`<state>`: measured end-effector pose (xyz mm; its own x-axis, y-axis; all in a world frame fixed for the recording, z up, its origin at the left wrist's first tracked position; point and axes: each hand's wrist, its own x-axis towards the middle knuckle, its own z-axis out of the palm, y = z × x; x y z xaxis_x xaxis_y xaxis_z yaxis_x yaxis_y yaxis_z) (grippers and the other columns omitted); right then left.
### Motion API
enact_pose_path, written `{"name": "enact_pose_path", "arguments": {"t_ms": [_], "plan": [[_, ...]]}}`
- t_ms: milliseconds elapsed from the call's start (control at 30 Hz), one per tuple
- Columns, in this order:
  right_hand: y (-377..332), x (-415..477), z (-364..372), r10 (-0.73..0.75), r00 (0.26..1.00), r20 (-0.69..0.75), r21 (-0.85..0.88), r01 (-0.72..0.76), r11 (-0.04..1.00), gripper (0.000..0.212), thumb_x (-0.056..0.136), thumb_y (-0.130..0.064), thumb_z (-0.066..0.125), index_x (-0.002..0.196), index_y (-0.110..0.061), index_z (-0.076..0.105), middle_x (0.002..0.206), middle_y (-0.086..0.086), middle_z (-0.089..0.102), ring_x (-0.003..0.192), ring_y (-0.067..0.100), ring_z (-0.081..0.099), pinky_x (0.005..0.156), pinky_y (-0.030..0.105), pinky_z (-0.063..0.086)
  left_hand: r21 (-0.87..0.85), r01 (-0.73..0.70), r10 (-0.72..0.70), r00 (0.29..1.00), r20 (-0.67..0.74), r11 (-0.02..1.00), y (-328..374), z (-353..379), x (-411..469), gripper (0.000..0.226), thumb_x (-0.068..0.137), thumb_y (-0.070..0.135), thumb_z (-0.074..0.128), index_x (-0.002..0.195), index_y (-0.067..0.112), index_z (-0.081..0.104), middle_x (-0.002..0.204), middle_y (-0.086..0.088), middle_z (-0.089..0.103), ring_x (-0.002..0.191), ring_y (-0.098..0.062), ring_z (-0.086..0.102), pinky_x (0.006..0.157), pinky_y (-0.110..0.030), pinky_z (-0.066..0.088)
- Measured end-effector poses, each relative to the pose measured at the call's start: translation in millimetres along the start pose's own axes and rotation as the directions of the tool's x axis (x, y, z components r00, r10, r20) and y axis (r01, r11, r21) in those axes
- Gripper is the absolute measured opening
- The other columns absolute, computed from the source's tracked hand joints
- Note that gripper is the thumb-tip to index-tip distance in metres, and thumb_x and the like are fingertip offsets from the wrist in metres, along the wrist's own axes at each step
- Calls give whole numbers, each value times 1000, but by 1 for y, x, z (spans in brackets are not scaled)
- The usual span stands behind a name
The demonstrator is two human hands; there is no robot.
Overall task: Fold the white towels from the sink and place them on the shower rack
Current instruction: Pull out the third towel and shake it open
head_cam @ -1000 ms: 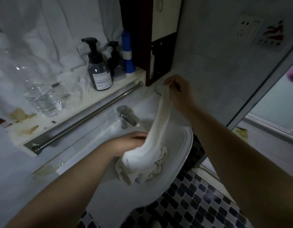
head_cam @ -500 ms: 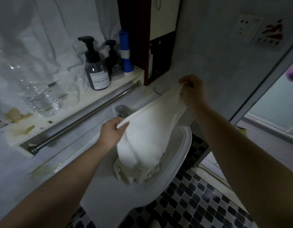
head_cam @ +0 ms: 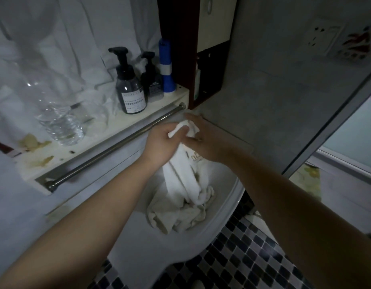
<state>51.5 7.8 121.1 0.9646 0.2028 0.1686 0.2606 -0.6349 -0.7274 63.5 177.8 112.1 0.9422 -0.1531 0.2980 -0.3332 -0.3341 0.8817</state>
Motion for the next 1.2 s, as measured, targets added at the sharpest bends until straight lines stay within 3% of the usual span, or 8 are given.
{"name": "enact_pose_path", "arguments": {"t_ms": [100,267,500,600,733,933,1033,1200], "plan": [[-4,5,-1,8,998,67,-174,4,985,29,97,-26,63,118,-6,63,105,6,68,92,22,65,82,34,52,93,-102,92,990,111,990,-8,-1,-8,14,99,22,63,104,15,74,94,4,74,84,-1,66,76,-18,48],[6,8,-10,88,981,-172,-140,-113,984,22,94,-32,57,78,-16,54,68,-1,57,63,9,57,54,26,39,423,-140,56,977,204,895,-48,-13,-18,18,95,22,67,105,7,67,90,-4,67,82,-23,64,68,-27,41],[13,9,-30,328,822,-467,278,-216,936,12,84,-38,57,82,-27,62,66,-7,65,57,6,63,48,24,47,405,341,-363,931,-22,848,-96,-24,-36,15,97,30,62,97,18,71,89,-7,70,90,-30,66,74,-28,44],[22,5,-37,330,806,-492,174,-280,944,15,88,-35,58,80,-22,60,66,-6,61,61,9,61,51,22,40,376,464,-455,882,-119,802,-105,-27,-40,28,98,37,57,96,13,70,94,-15,72,95,-36,66,79,-34,47],[25,0,-22,341,891,-298,102,-326,940,5,90,-30,63,95,-27,62,74,-7,64,65,7,63,45,13,41,195,427,-386,897,-216,883,-84,-24,-30,29,98,31,57,74,18,63,73,-5,64,79,-27,62,71,-34,47],[11,-3,18,145,979,141,117,-162,980,73,82,-26,81,146,-30,45,132,-2,60,110,10,59,85,24,47,247,107,-91,993,-73,963,-27,-10,-13,33,88,31,54,70,7,66,69,-11,67,68,-21,60,66,-34,45],[6,3,29,111,991,70,77,-116,990,37,94,-26,66,130,-18,61,123,0,66,110,18,63,92,30,45,320,-59,58,998,11,946,-12,-8,-8,19,94,22,64,85,12,78,80,-2,75,74,-12,64,64,-17,42],[-2,8,19,249,968,-32,44,-248,968,33,102,-36,48,126,-18,60,125,9,64,112,26,60,90,31,40,466,-204,232,973,-2,861,-21,-20,-11,14,93,10,68,103,5,76,92,-14,68,87,-25,63,73,-19,34]]}}
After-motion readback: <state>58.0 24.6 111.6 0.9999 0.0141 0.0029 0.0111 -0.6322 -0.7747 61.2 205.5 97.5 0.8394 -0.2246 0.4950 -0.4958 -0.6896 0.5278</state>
